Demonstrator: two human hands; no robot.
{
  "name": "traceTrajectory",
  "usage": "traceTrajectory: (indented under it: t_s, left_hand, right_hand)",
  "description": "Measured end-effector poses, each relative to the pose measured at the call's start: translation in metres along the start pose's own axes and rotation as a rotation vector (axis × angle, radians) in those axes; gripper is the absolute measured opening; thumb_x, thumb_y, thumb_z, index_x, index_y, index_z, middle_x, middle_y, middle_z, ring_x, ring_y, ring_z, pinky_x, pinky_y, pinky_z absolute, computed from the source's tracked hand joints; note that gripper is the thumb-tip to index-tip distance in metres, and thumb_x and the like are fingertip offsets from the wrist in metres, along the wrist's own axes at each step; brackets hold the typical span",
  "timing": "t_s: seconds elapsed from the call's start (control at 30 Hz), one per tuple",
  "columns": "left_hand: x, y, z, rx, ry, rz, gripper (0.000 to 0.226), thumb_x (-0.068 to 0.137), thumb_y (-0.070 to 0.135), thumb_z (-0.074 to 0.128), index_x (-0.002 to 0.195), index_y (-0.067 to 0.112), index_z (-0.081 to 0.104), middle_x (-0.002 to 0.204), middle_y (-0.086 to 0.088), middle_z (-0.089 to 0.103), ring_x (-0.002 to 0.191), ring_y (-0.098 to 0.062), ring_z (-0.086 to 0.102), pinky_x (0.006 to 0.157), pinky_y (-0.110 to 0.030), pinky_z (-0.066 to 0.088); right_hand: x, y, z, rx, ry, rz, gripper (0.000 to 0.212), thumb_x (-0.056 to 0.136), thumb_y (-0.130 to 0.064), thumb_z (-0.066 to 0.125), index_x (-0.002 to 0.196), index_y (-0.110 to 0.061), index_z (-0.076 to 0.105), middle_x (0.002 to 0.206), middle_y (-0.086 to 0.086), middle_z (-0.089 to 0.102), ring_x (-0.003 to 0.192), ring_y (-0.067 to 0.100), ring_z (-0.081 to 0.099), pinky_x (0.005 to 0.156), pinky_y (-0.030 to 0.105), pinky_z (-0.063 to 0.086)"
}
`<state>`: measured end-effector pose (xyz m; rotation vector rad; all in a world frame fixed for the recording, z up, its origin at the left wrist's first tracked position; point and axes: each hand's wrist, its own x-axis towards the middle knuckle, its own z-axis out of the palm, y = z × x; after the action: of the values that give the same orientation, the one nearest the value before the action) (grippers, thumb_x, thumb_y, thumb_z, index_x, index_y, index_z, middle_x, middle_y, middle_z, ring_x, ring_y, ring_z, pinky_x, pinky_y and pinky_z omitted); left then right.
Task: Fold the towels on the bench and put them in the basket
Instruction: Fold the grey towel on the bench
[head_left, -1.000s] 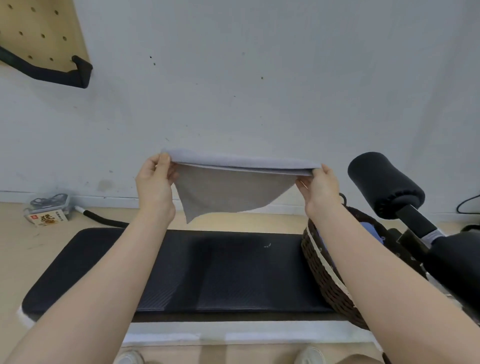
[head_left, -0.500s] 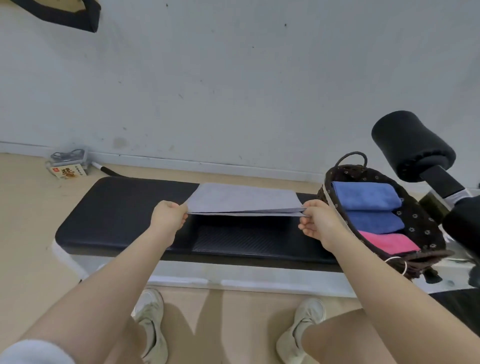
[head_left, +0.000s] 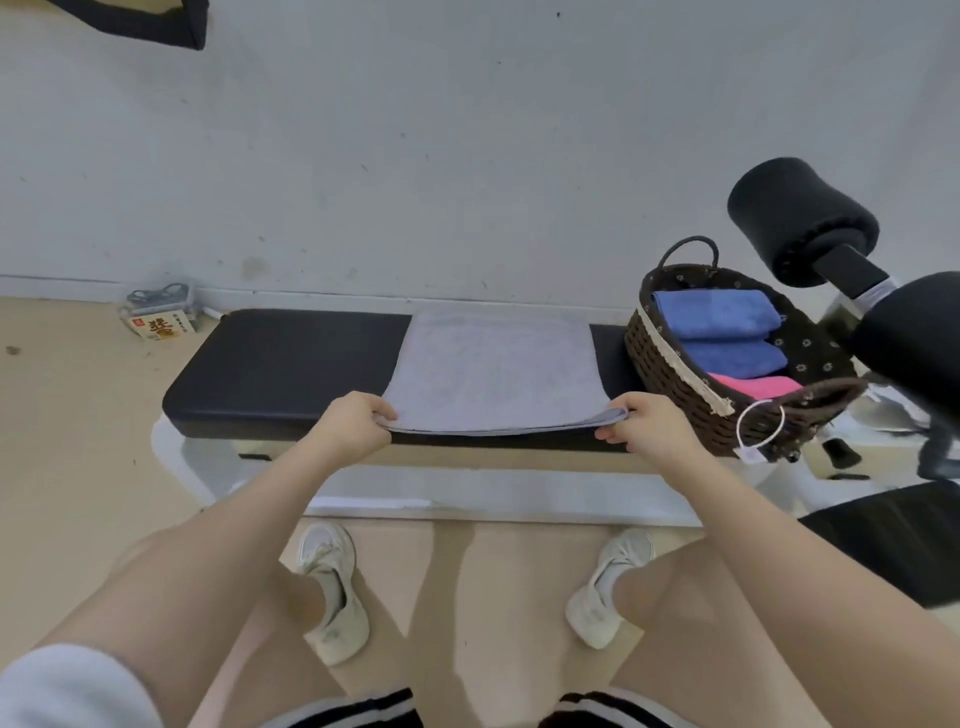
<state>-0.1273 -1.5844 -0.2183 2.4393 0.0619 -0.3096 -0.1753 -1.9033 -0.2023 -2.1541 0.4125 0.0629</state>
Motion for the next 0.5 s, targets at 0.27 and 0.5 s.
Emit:
traceTrajectory:
  t_s: [0.27,0.5]
  left_hand:
    - [-0.017,-0.003,0.0,-0.084,0.13,0.187,0.006,0.081,0.007,0.057,0.08,0.006,0.063,0.081,-0.004,0.058,0.073,-0.019,0.052,0.06,-0.024,0.039]
    - [-0.006,0.007,0.0,-0.408,-0.024,0.18,0.016,0.066,0.022,0.042,0.063,0.006,0.041,0.064,-0.003,0.033,0.062,-0.017,0.027,0.057,-0.029,0.02]
  right_hand:
    - [-0.016,0.008,0.001,-0.108,0.14,0.028,0.018,0.077,-0.005,0.049,0.06,-0.01,0.044,0.061,0.006,0.04,0.06,0.019,0.033,0.054,0.03,0.024]
    - [0.006,-0.008,-0.006,0.077,0.084,0.028,0.017,0.069,-0.004,0.044,0.058,-0.011,0.033,0.06,0.008,0.025,0.062,0.018,0.023,0.056,0.03,0.017]
